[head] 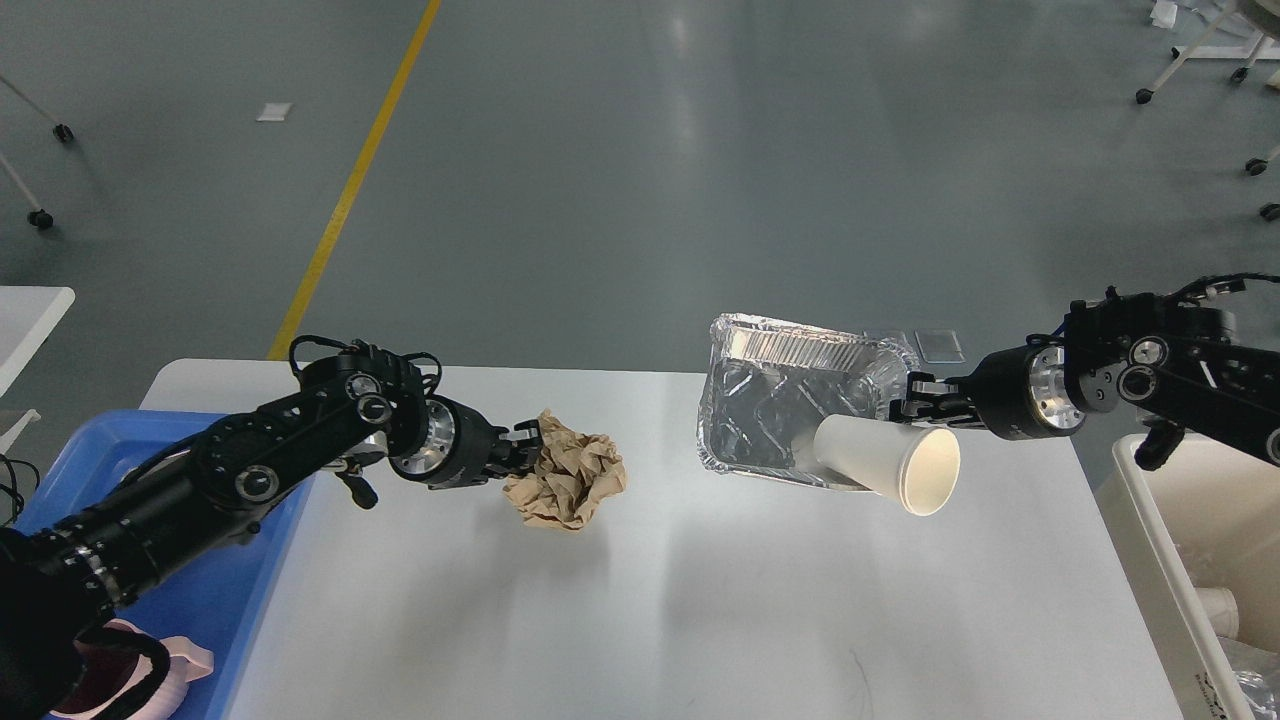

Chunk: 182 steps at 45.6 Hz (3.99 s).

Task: Tidy desktop
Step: 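Lift the crumpled paper high with the left gripper toward the foil tray, then drop the crumpled paper into the foil tray and open the left gripper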

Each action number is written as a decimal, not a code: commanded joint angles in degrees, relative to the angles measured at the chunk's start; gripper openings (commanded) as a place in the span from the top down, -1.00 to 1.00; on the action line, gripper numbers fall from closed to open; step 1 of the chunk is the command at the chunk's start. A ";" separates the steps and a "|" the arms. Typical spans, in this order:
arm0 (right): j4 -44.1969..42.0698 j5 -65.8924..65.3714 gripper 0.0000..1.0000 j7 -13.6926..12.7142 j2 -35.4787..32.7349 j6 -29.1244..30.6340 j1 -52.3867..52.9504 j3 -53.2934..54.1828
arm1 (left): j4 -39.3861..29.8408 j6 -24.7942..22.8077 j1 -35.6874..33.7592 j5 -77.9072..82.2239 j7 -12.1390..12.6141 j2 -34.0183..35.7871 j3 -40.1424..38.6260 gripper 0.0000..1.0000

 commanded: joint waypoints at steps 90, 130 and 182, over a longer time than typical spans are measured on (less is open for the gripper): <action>-0.20 0.07 1.00 -0.17 1.05 -0.08 0.76 -0.12 | 5.84 -18.41 -27.36 0.51 -11.94 1.20 -14.75 1.00; -3.01 0.33 1.00 -0.26 6.59 0.97 3.05 -1.00 | 13.05 -12.17 -23.32 0.16 -11.86 -16.83 -1.57 1.00; -4.16 0.33 1.00 -0.26 6.94 0.97 3.58 -1.00 | 14.20 -8.04 -11.46 -38.41 -7.99 -12.26 -25.20 -0.95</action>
